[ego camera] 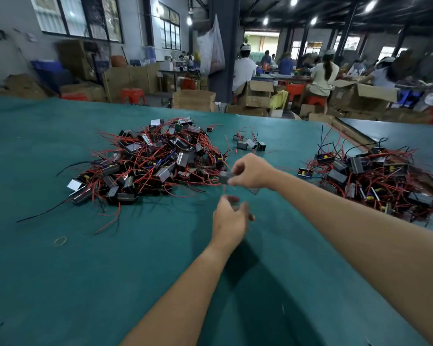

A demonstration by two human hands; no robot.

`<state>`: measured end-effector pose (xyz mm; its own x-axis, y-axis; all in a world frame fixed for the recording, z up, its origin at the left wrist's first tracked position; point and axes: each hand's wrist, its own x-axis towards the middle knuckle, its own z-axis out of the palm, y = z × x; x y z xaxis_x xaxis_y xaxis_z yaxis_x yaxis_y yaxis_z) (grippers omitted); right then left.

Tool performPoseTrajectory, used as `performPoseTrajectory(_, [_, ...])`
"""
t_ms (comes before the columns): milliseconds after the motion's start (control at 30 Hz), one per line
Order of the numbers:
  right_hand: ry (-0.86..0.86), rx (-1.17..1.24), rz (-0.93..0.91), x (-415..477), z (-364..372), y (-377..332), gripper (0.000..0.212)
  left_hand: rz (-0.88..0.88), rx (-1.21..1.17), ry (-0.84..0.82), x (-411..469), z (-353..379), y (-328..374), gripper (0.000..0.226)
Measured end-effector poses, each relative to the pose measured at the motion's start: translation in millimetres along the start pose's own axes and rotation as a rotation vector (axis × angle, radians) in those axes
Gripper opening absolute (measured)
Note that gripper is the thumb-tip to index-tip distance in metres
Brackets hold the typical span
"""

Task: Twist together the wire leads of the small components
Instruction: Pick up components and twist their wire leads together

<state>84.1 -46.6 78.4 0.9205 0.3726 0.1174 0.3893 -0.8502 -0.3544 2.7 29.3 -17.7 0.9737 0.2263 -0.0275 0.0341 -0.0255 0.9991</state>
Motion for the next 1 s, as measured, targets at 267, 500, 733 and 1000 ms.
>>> performPoseTrajectory(267, [0.004, 0.119, -0.013, -82.3, 4.3, 44.0, 0.014, -0.093, -0.193, -0.161, -9.8, -9.6, 21.2, 0.028])
performPoseTrajectory(500, [0.184, 0.480, 0.079, -87.6, 11.5, 68.3, 0.028, -0.019, -0.054, -0.038, -9.3, -13.7, 16.9, 0.012])
performPoseTrajectory(733, [0.437, 0.395, 0.037, -101.7, 37.7, 92.3, 0.028, 0.025, 0.088, -0.037, -3.9, -9.1, 14.5, 0.025])
performPoseTrajectory(1000, [0.530, 0.166, -0.147, -110.7, 15.8, 91.7, 0.022, 0.112, 0.313, -0.021, -4.0, -10.7, 12.4, 0.024])
